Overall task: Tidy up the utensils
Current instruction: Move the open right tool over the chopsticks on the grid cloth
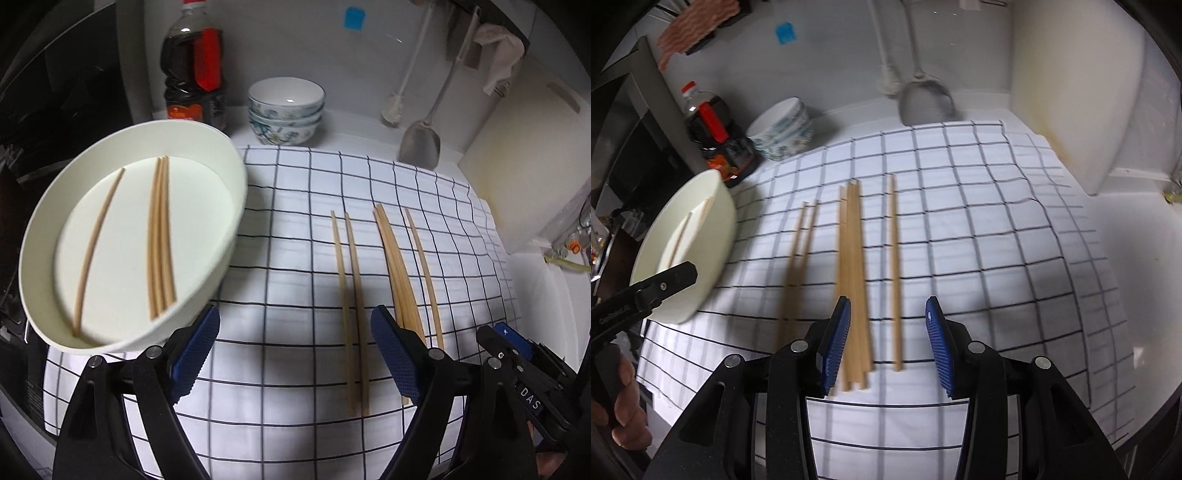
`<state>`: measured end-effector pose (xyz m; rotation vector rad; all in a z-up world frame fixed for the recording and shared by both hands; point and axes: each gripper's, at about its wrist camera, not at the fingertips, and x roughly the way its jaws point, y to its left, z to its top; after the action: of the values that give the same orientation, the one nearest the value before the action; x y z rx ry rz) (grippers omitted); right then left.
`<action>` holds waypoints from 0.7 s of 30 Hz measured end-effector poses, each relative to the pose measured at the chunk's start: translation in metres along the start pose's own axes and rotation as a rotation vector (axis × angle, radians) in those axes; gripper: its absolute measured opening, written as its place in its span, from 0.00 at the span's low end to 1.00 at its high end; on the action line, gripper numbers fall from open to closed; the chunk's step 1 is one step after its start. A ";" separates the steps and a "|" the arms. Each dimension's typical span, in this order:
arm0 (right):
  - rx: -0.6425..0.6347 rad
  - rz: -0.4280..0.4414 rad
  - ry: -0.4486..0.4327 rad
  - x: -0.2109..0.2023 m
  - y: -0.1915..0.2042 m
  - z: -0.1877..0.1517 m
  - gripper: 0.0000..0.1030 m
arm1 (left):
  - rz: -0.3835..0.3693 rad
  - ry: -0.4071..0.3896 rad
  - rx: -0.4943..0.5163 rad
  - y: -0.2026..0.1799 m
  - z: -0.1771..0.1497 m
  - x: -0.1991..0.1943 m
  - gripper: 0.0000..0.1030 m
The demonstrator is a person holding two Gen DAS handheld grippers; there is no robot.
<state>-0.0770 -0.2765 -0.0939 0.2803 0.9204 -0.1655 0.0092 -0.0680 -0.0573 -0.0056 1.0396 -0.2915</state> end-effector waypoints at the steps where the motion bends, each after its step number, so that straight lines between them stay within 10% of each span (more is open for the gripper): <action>1: 0.000 -0.007 0.003 0.003 -0.004 -0.001 0.39 | 0.000 0.005 0.007 -0.003 -0.001 0.004 0.80; 21: -0.036 -0.004 -0.021 0.046 -0.020 0.000 0.41 | 0.074 0.030 0.053 -0.029 -0.017 0.071 0.80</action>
<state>-0.0546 -0.2966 -0.1337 0.2427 0.9024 -0.1548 0.0218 -0.1113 -0.1221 0.0850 1.0589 -0.2521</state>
